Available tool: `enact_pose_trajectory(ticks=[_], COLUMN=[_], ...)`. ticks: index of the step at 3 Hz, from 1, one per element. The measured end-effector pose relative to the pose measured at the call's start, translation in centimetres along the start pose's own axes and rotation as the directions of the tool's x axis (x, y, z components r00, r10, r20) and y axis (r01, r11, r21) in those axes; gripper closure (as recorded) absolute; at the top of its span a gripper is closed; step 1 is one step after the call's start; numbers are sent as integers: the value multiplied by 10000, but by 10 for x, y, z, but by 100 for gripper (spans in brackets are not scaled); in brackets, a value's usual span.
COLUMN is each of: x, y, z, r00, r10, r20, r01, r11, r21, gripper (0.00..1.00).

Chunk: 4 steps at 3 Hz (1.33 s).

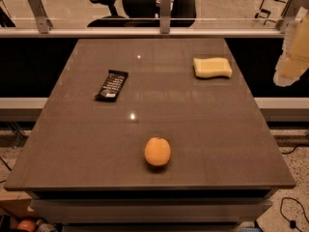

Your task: Move sponge near rxbar chocolate

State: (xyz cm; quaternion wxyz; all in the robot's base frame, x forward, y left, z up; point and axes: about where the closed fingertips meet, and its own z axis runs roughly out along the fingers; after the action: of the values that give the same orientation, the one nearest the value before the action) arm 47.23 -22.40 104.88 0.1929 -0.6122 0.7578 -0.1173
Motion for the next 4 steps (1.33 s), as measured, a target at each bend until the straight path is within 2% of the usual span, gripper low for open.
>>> enact_pose_trajectory(ticks=[2,4], x=[-8,-25], y=[-51,-96], z=[-2,10], r00=[9975,9931], r10=[-676,-1170], r20=[-225,63], r01=[678,1168], r11=[9977,9927], r21=[80,290], gripper=[0,0])
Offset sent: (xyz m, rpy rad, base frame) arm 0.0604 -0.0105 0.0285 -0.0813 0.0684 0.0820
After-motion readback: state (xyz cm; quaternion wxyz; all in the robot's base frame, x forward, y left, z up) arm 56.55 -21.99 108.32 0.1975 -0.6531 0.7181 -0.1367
